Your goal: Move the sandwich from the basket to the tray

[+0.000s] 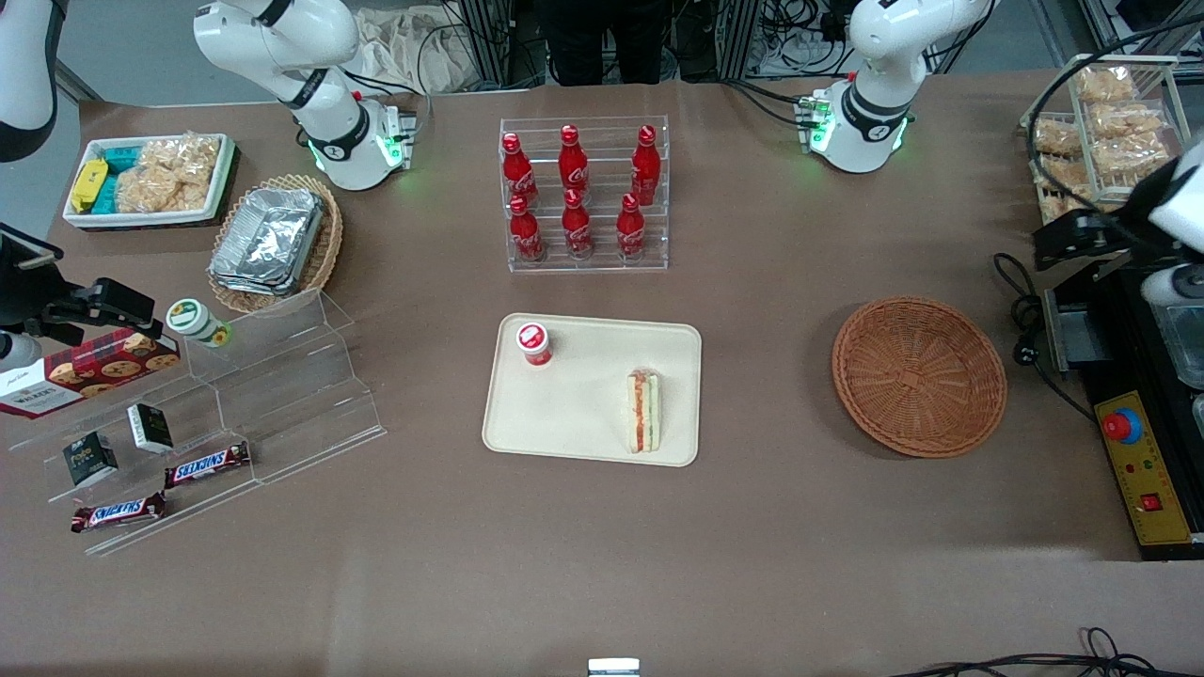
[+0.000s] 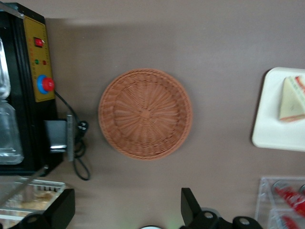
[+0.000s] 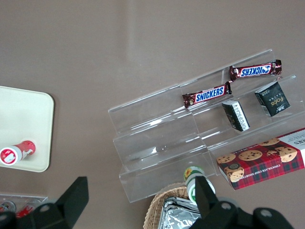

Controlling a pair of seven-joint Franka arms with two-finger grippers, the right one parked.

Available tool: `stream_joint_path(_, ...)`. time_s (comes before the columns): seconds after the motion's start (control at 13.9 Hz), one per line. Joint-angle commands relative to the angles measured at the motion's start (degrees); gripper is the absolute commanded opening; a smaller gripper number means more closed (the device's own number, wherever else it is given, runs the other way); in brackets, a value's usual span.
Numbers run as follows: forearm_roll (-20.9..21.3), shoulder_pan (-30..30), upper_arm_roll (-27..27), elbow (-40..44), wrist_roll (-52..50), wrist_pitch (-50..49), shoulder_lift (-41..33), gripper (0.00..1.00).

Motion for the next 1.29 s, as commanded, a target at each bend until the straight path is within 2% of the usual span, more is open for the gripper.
stream_joint_path(0.0,-1.2,2.1,-0.4,-1.8,3.9,0.1,-1.8,1.0)
stream_joint_path(0.29,0.0,1.1,0.1,-1.7,3.4,0.3,-1.6,1.0)
stream_joint_path(0.36,0.2,-1.4,2.4,-1.7,3.3,0.3,-1.7,1.0)
stream_joint_path(0.5,0.3,-10.5,12.3,-1.1,3.5,0.1,-1.3,1.0)
stream_joint_path(0.86,0.2,-28.9,30.9,-0.5,4.0,-0.2,-1.4,1.0)
stream_joint_path(0.93,-0.3,-30.3,32.8,-0.4,4.2,-0.1,-1.4,1.0)
stream_joint_path(1.22,0.0,-30.3,32.8,-0.5,4.5,0.2,-0.9,1.0)
